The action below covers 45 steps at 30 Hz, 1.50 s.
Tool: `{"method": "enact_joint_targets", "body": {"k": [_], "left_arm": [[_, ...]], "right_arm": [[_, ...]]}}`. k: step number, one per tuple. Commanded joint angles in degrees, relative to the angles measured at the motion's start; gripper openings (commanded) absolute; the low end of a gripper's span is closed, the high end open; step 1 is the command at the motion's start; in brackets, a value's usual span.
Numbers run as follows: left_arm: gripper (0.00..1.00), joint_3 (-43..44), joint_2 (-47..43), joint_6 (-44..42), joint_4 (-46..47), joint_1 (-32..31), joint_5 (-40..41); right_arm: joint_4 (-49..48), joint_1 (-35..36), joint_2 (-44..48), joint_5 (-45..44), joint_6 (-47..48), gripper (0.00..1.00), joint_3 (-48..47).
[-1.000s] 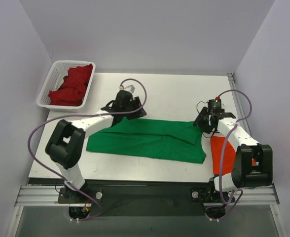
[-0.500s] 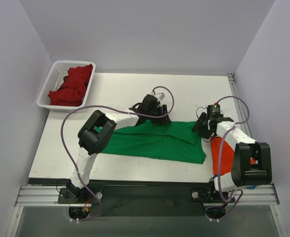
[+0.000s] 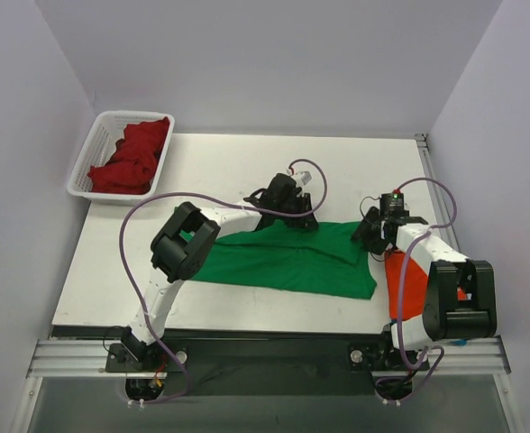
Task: Fold and stack the t-shirts
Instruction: Fold the other side of the tshirt into a rectangle
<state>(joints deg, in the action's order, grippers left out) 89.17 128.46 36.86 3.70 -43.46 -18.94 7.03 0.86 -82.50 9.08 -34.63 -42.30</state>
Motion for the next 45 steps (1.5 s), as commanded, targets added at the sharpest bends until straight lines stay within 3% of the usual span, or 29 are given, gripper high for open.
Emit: {"method": "enact_joint_targets", "body": {"k": [1,7,11,12,15,18,29,45], "left_arm": [[0.31,2.4,0.3,-0.5,3.0,-0.2,-1.8],[0.09,1.5,-1.1,-0.5,3.7,-0.4,-2.4],[0.02,-0.1,-2.3,0.0,4.4,-0.4,-2.9],[0.00,-0.5,-3.0,0.0,4.5,-0.4,-2.9],[0.00,-2.2,-4.8,-0.1,5.1,-0.4,-2.6],[0.00,-4.2,-6.6,-0.2,5.9,-0.4,-2.9],[0.00,-12.9,-13.6,-1.3,8.2,-0.5,-2.6],[0.00,-27.9,-19.1,0.1,17.6,-1.4,-2.9]], "right_arm": [[0.3,-0.6,-0.2,0.1,-0.2,0.42,0.4],[-0.3,-0.7,-0.6,0.4,-0.3,0.31,0.3],[-0.4,-0.7,-0.6,0.8,-0.3,0.21,0.1],[-0.3,-0.8,-0.6,0.9,-0.4,0.15,0.0],[-0.4,-0.7,0.4,1.3,-0.5,0.04,0.4],[-0.3,-0.7,1.7,1.7,-0.7,0.00,1.0],[1.1,0.1,10.3,3.4,-1.5,0.00,5.5],[5.3,8.5,23.7,-2.4,-4.9,0.00,13.2]]}}
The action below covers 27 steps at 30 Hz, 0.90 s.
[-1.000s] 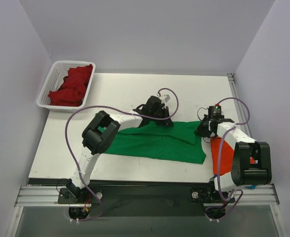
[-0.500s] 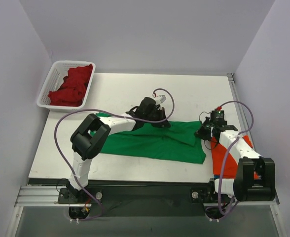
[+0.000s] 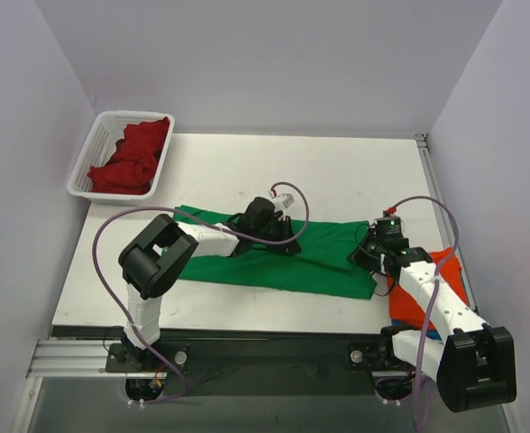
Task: Fold and stack the t-shirts
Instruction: Fold the other side of the tshirt into a rectangle
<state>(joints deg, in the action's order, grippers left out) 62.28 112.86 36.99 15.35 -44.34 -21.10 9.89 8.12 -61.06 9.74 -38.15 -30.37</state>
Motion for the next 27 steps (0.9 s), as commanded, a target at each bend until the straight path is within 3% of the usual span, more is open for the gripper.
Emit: {"method": "enact_joint_targets", "body": {"k": [1,8,22,27], "left_arm": [[0.00,-1.8,-3.6,0.1,6.3,-0.5,-0.9],[0.00,-3.7,-4.7,-1.0,7.5,-1.5,0.0],[0.02,-7.3,-7.0,-4.3,7.7,-3.3,2.6],[0.10,-10.4,-9.5,-6.0,8.6,-3.7,4.0]], "right_arm": [[2.6,1.6,2.7,-3.3,-1.5,0.00,1.7],[3.8,2.3,6.7,-4.6,-1.8,0.01,5.5],[5.8,2.4,12.5,-3.1,-1.8,0.20,10.1],[7.0,2.5,16.4,-2.7,-2.6,0.24,10.5]]}}
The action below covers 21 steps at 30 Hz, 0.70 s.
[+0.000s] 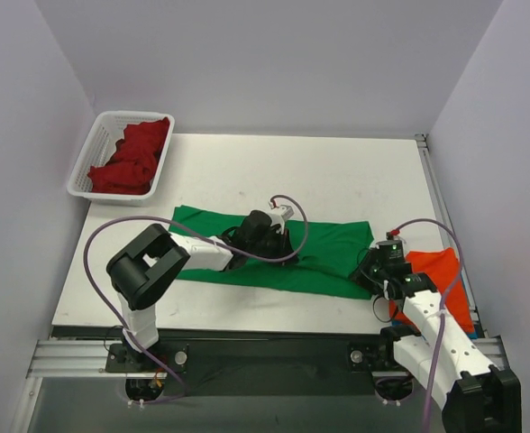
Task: Fold and stack the t-shirts
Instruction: Fold the other side of the tshirt into a rectangle
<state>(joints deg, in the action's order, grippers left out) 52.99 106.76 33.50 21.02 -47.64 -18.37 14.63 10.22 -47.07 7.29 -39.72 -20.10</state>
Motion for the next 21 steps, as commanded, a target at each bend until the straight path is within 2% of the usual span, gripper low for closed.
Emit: {"method": "enact_joint_targets", "body": {"k": [1,4,7,10,16,21], "left_arm": [[0.11,-1.6,-3.6,-3.3,2.9,-0.5,1.6],[0.13,-1.8,-4.2,-5.0,2.1,-1.3,2.8],[0.14,-2.0,-4.3,-5.6,1.9,-1.8,3.4],[0.23,-1.9,-4.4,-6.1,1.8,-2.2,3.8],[0.32,-3.4,-5.3,-6.5,4.8,-2.5,3.8],[0.32,-3.5,-6.0,-7.6,4.6,-2.8,3.4]], "right_arm": [[2.9,0.4,3.1,-0.4,-1.2,0.26,0.1],[2.9,0.5,3.9,-2.1,-1.7,0.29,-1.3],[2.8,0.4,0.2,-4.1,-0.7,0.30,-5.2],[2.0,0.4,-5.1,-5.3,0.9,0.31,-8.8],[-1.5,1.2,-14.9,-4.1,2.6,0.30,-12.4],[-2.6,4.5,-19.6,-5.9,2.2,0.28,-13.2]]}}
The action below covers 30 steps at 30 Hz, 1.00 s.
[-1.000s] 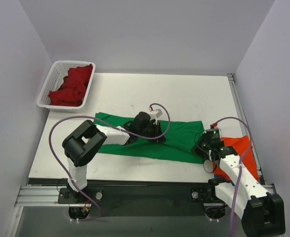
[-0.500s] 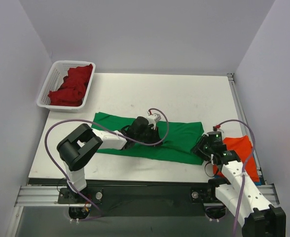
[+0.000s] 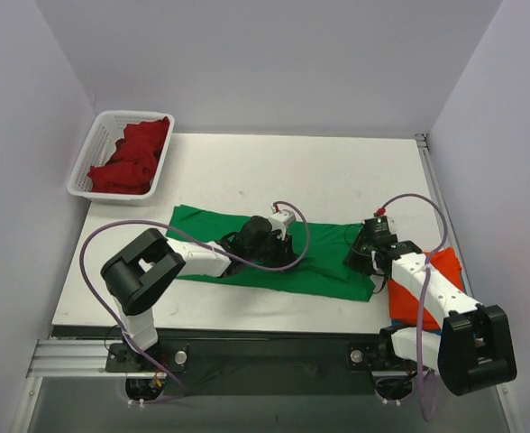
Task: Fold and stack the t-shirts
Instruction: Fold the other side of the tshirt into a rectangle
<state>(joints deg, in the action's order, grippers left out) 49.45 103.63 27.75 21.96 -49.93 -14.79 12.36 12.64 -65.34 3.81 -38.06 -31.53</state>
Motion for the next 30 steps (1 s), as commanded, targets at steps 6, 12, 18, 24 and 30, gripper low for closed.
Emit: {"method": "enact_joint_targets", "body": {"k": [6,12,18,24,30], "left_arm": [[0.29,-2.0,-4.2,-2.3,3.6,-0.8,1.2],[0.29,-3.5,-6.3,-3.0,3.2,-0.8,2.3],[0.29,-3.4,-7.1,-2.7,2.3,-0.7,3.8],[0.29,-3.1,-9.3,-0.9,-0.3,-0.3,8.2],[0.29,-1.6,-13.3,4.7,-10.3,1.1,18.6]], "right_arm": [[-0.8,6.0,0.2,-3.6,-0.9,0.26,0.3],[0.9,8.7,6.1,-3.5,-2.9,0.26,3.6],[2.1,11.6,12.3,-3.5,-5.2,0.25,8.0],[4.2,13.3,17.6,-3.5,-7.0,0.25,10.1],[6.1,13.5,20.4,-3.6,-7.5,0.26,7.7]]}}
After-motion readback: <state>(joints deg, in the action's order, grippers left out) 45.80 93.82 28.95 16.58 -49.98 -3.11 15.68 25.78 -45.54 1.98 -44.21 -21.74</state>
